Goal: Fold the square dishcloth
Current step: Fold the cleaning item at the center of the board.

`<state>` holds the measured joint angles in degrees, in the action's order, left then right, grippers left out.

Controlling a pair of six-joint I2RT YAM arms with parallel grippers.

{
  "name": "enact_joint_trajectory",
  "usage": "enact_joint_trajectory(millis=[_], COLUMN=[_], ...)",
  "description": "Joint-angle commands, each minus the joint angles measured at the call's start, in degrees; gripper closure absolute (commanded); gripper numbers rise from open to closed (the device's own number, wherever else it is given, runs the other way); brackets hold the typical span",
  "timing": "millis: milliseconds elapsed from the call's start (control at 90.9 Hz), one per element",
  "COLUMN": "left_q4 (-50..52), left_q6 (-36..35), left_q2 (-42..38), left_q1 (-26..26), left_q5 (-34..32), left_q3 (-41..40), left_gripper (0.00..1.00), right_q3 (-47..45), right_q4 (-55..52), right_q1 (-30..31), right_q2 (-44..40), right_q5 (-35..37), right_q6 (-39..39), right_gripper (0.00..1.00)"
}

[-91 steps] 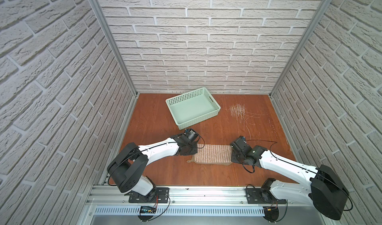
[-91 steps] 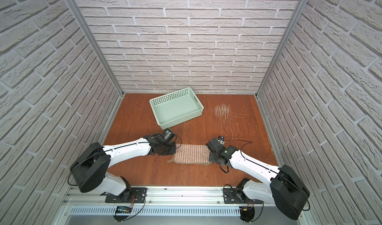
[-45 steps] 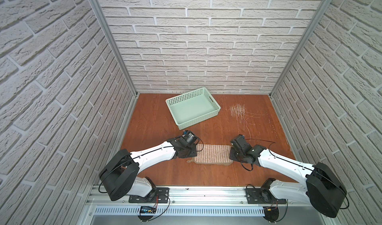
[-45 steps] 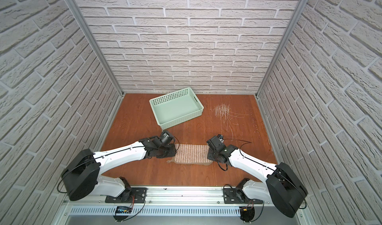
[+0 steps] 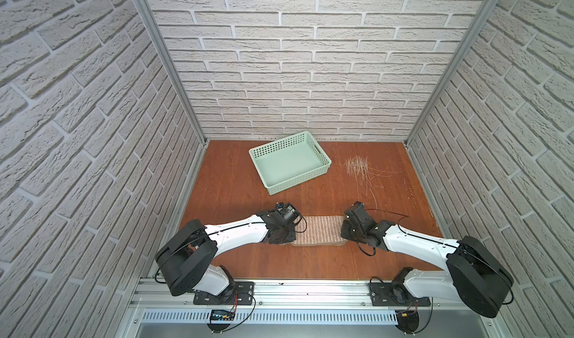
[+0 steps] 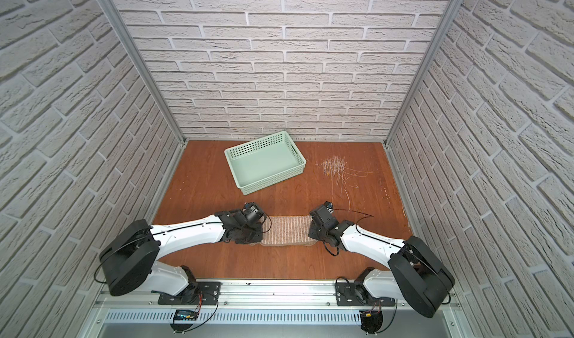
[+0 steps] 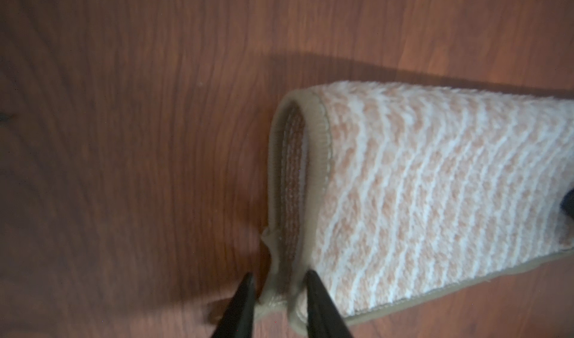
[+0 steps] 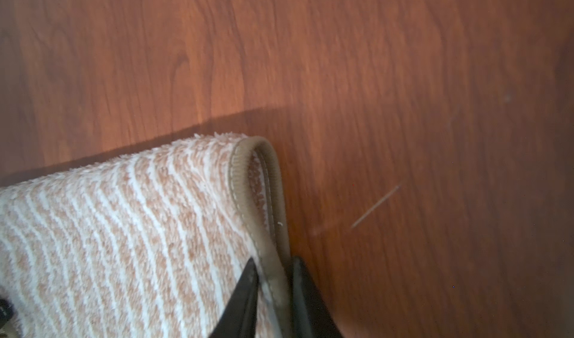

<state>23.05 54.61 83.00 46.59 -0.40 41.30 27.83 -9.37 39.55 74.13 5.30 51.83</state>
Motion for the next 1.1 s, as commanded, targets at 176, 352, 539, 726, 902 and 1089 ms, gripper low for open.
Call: enact_joint_trajectory(millis=[176, 352, 539, 726, 902, 1089], left_q4=[-1.65, -6.32, -10.94, -14.08, -16.81, -20.64], left_q6=[1.54, 3.4, 5.88, 8.58, 11.54, 12.85], left_q2=[1.95, 3.4, 5.7, 6.27, 5.21, 2.74], left_q1=[0.14, 0.52, 1.38, 2.62, 2.81, 2.79], left_q5=[-1.1, 0.78, 1.61, 0.53, 0.42, 1.45], left_q3=[-1.51, -1.57, -0.54, 0.69, -0.88, -2.86], left_gripper=[0.89, 0.94, 1.0, 1.0, 1.0, 1.0], right_q3=[1.5, 6.0, 11.26, 15.55, 18.39, 21.23], right_q4=[-8.61, -17.39, -25.51, -31.95, -33.73, -31.43], right_q1=[-0.61, -0.79, -0.79, -0.71, 0.01, 3.03], right_q2=[-1.35, -5.07, -8.06, -7.51, -4.93, -0.7], right_q5=[1.4, 6.74, 9.4, 11.3, 10.18, 7.35], right_q6=[-1.72, -5.38, -8.51, -9.81, -10.63, -9.87], right_gripper=[0.97, 0.97, 0.97, 0.97, 0.97, 0.97])
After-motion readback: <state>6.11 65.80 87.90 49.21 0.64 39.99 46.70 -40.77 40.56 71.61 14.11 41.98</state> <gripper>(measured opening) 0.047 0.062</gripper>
